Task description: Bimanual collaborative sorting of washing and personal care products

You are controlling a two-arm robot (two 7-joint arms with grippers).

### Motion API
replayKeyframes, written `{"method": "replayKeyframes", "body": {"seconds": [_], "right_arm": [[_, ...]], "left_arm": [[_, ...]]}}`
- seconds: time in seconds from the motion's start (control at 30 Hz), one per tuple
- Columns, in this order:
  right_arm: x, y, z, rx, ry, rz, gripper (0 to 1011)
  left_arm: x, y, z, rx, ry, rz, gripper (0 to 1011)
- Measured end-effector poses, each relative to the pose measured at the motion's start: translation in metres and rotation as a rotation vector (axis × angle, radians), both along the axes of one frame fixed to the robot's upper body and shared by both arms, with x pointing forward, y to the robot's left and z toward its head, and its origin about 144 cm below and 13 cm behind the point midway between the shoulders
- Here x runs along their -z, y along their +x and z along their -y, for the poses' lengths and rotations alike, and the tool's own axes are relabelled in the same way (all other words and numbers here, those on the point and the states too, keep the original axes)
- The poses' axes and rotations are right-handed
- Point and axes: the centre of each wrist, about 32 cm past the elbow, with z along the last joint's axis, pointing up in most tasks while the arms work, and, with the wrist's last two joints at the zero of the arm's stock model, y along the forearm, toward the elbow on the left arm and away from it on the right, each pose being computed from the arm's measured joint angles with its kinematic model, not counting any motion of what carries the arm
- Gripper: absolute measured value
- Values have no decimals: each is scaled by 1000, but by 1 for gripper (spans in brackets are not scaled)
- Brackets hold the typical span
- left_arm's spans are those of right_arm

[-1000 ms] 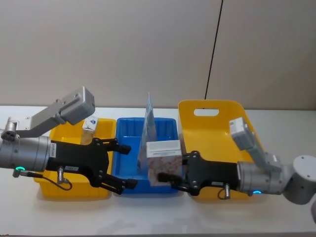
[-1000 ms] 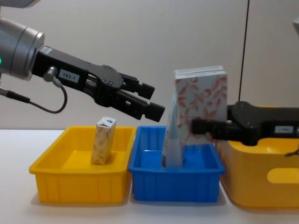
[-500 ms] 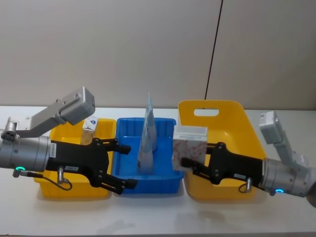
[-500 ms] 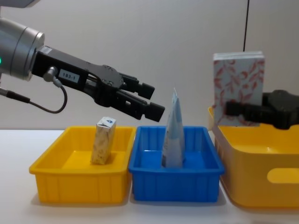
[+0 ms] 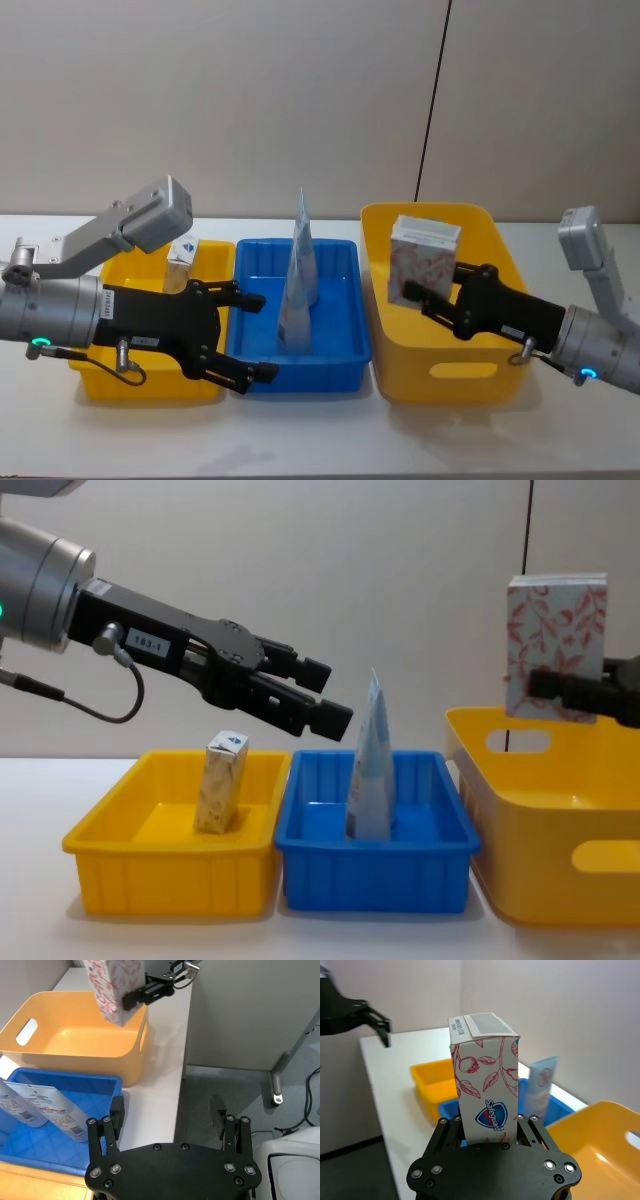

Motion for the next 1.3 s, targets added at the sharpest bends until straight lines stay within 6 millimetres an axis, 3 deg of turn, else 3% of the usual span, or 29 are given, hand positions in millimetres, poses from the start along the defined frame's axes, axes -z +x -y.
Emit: {"method": "replayKeyframes", "body": {"seconds": [0.67,1.3], "right_arm": [[6,11,-5,320,-36,-23,374],[18,48,-49,619,-85,-42,374]], "left_arm": [[0,0,0,0,0,0,1001],[0,0,0,0,0,0,1001]]}}
